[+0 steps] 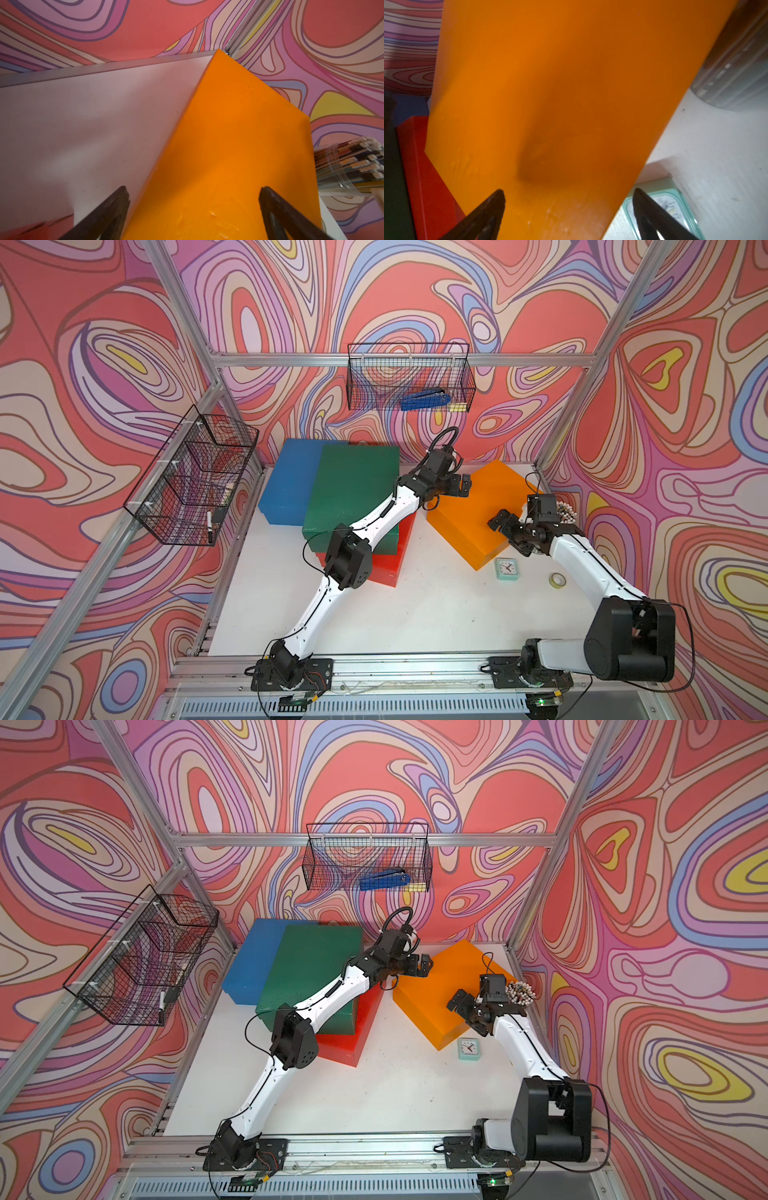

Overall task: Stack the shoeboxes
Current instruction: Pick up the shoebox from the center of the board.

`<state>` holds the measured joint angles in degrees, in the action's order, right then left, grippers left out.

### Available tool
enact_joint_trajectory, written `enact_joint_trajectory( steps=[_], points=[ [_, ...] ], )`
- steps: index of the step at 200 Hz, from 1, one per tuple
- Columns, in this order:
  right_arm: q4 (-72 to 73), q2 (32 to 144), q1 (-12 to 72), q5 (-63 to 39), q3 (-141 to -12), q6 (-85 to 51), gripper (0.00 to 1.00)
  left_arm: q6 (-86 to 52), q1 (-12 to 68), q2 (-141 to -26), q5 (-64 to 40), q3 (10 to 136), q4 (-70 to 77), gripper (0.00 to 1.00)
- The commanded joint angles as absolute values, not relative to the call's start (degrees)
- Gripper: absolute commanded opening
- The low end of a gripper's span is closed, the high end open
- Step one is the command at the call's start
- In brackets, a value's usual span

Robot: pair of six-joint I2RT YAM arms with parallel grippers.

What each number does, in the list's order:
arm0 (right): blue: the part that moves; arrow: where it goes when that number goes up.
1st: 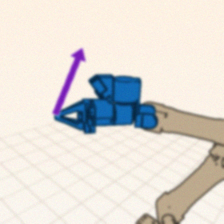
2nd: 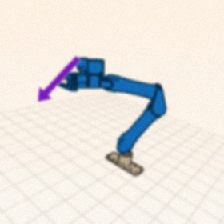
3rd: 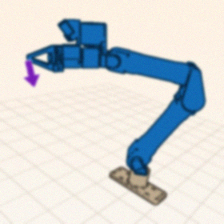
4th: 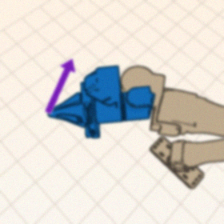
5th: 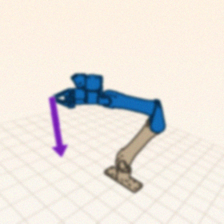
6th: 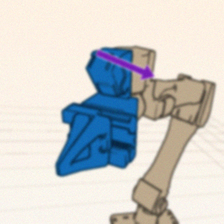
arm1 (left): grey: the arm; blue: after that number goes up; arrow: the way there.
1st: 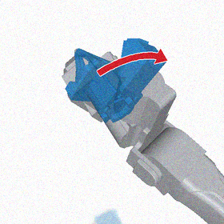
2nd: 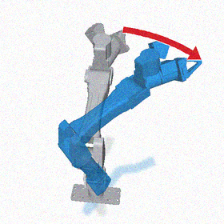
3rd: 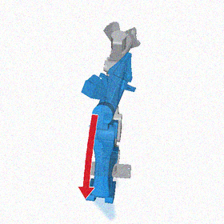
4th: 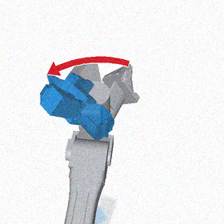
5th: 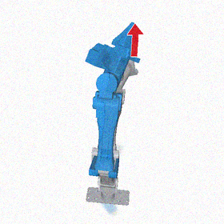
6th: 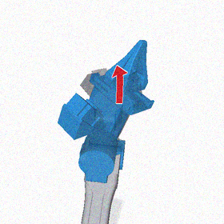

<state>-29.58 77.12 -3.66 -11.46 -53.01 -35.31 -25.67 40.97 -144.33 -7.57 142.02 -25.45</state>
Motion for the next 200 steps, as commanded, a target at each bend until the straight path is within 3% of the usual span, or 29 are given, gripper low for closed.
enact_joint_trajectory(
  steps=[1, 124, 200],
  points=[
    [-25.8, 76.3, -4.0, -12.4, -51.9, -37.4, 0.98, -26.6, 39.8, -146.3, -9.2, 143.9, -24.2, 1.0],
    [-12.0, 85.5, -4.9, -21.2, -50.3, -40.3, 0.97, -33.2, 39.8, -148.5, -19.3, 140.1, -24.7, 0.91],
    [-16.2, 87.4, -4.9, -18.4, -53.1, -37.2, 0.97, -36.9, 39.8, -137.3, -21.6, 121.5, -20.1, 0.86]
  ],
)
